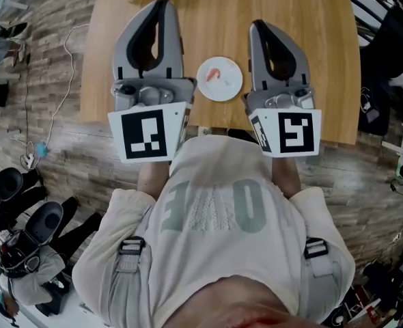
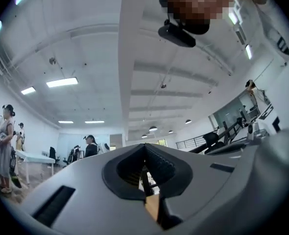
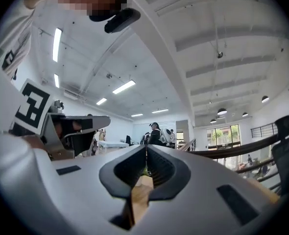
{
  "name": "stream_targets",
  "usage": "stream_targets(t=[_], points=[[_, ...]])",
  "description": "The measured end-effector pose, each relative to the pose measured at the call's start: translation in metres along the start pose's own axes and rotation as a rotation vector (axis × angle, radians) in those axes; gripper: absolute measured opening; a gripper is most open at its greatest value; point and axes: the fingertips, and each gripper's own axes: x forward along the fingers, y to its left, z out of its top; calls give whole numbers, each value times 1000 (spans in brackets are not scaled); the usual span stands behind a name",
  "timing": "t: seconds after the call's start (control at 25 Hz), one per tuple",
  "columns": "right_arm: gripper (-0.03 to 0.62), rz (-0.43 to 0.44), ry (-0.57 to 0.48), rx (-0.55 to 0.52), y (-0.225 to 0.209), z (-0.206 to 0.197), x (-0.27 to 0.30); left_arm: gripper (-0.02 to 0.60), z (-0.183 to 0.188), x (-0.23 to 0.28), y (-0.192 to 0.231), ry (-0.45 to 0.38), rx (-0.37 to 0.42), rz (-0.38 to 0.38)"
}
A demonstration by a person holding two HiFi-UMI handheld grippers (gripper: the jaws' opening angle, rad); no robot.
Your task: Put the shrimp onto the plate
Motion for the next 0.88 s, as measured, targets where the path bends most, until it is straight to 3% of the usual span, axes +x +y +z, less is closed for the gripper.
stream_targets(t=[0.12,0.2,0.48,0.64,0.88], points=[[20,13,-36,99,3,7,2,11,19,-9,2,-72,18,15],[20,12,-44,104,3,8,4,10,25,-8,-1,-94,20,2],[20,-1,-50,35,-1,10,10,11,10,4,-14,-10,44,-41],[20,22,-44,111,1,9,16,9,14,9,-12,-11,22,-61],[19,7,-22,72,-2,5,11,10,13,7,-13,-16,32,-63]])
